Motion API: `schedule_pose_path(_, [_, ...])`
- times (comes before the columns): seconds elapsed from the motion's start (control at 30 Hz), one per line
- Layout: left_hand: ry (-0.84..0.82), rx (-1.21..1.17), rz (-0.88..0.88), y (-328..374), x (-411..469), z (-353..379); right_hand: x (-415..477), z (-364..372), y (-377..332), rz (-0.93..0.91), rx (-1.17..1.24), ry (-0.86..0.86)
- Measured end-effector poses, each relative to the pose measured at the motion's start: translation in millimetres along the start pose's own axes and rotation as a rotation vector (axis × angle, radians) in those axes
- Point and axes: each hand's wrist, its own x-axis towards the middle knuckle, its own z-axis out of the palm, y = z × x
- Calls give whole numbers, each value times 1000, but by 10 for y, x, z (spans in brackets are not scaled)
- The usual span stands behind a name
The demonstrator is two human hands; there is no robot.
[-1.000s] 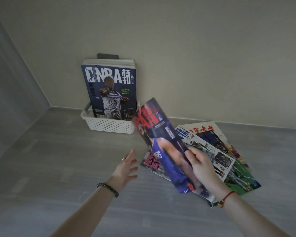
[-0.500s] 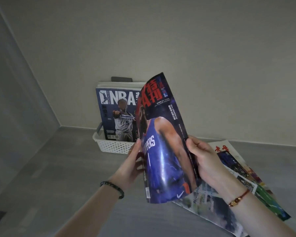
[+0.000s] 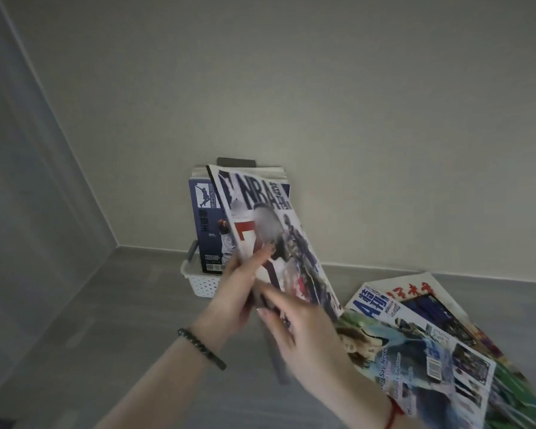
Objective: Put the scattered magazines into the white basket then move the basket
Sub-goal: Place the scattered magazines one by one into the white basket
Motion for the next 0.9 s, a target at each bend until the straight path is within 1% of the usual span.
schedule_pose_path(0.03, [63,14,39,32,8,-64,1,51,27,-24,-29,-22])
schedule_pose_path(0.07, [87,35,79,53,12,-131,11,79,71,-33,-88,-10])
schedule_pose_path(0.13, [49,84,145,87,7,-229,64,68,212,30,-136,117])
schedule_pose_path(0.17, [21,109,160,99,-3,-269,110,14,279,127,-57,191])
schedule_pose_path(0.23, [-61,143,165,141,-15,-350,251,-137,391,409,297,264])
schedule_pose_path(0.27, [-103,148,168,181,-16,-384,323,-196,461,531,467,241])
schedule_pose_path(0.3, [-127,159,177,228,-4,-424,387,-246,548,604,567,187])
schedule_pose_path(0.33, [-126,177,187,289,21,-460,446,-288,640,638,632,145])
schedule_pose_path(0.37, [-112,204,201,358,67,-502,510,-326,714,622,666,135])
schedule_pose_path(0.43, [-52,300,263,516,192,-583,690,-373,775,533,671,205])
schedule_pose_path(0.53, [81,448,363,738,486,-728,1075,-380,827,402,566,379])
schedule_pose_path(0.6, [150,508,418,859,725,-839,1364,-317,835,317,504,428])
schedule_pose_path(0.63, [178,541,444,907,850,-896,1504,-267,843,304,481,445])
schedule_pose_path(0.77, [308,583,457,942,1281,-1143,1921,-25,973,340,452,468])
schedule_pose_path(0.9, [398,581,394,735,1541,-1358,2006,243,1203,443,384,467])
